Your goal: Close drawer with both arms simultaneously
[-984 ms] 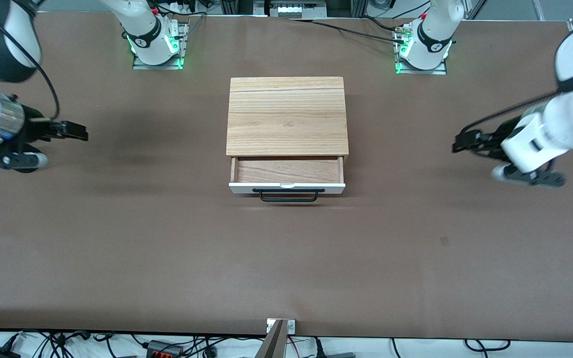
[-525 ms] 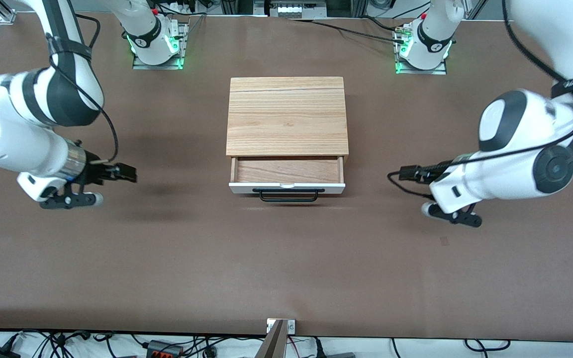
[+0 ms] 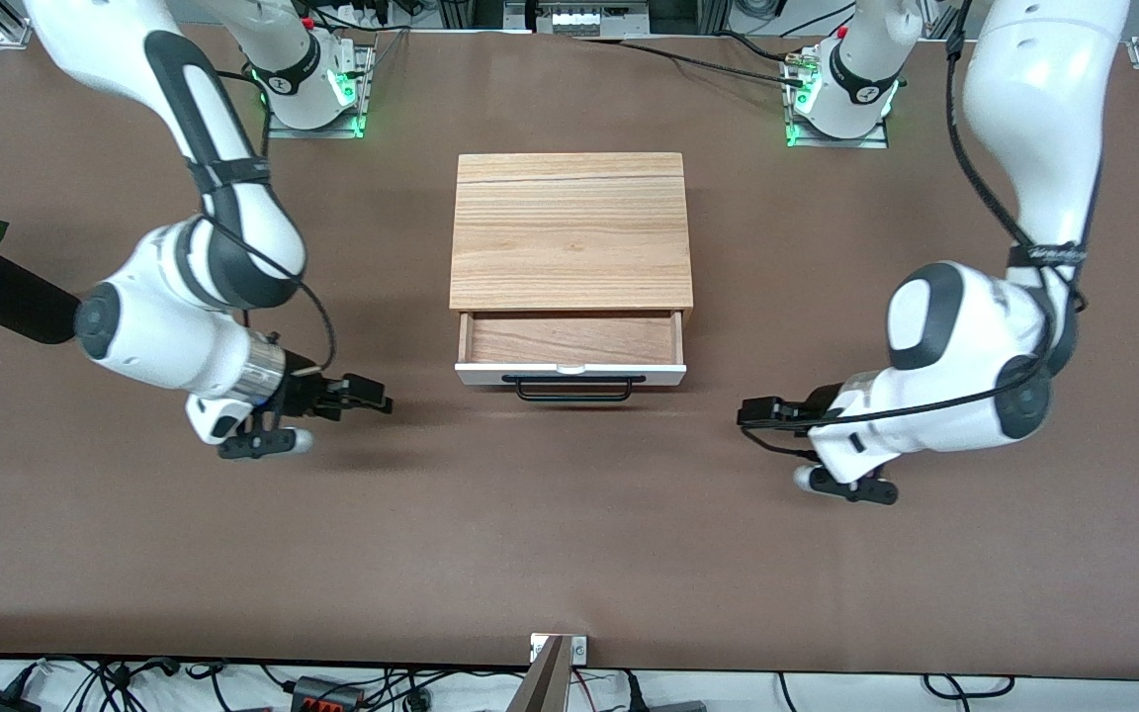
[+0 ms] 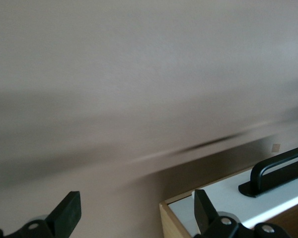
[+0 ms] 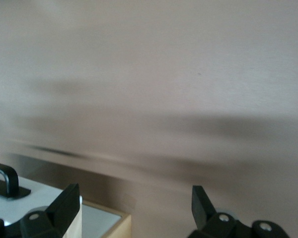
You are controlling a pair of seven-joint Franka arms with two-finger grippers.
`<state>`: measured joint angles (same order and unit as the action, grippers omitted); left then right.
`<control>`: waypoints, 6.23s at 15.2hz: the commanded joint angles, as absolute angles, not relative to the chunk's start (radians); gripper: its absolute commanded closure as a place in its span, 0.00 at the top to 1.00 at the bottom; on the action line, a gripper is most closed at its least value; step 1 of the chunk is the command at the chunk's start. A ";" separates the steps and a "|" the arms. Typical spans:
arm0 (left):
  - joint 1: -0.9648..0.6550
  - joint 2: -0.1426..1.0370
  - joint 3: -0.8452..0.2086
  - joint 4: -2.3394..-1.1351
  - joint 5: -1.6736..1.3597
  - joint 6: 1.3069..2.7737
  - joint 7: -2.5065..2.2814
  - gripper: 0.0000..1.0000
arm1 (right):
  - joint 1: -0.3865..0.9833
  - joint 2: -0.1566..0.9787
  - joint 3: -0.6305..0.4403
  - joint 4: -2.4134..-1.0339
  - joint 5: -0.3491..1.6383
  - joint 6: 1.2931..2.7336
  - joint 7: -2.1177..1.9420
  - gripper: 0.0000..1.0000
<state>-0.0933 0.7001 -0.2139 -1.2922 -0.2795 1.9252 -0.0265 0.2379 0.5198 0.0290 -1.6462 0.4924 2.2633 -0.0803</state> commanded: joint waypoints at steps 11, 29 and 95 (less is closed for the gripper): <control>-0.204 0.767 -0.207 -1.276 -0.293 1.918 -0.029 1.00 | 0.373 0.569 0.031 -1.646 0.618 2.375 -0.084 1.00; -0.230 0.767 -0.210 -1.296 -0.353 1.718 -0.032 1.00 | 0.374 0.571 0.031 -1.651 0.607 2.066 -0.092 1.00; 0.187 -0.132 -0.170 -1.747 0.012 1.572 0.075 1.00 | 0.038 -0.063 -0.098 -1.752 0.009 1.755 -0.051 1.00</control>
<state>0.1774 -0.1339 -0.1601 -1.7503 0.0258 1.5678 0.0836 0.0430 -0.0615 -0.1019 -1.7695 0.0227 1.7607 -0.0088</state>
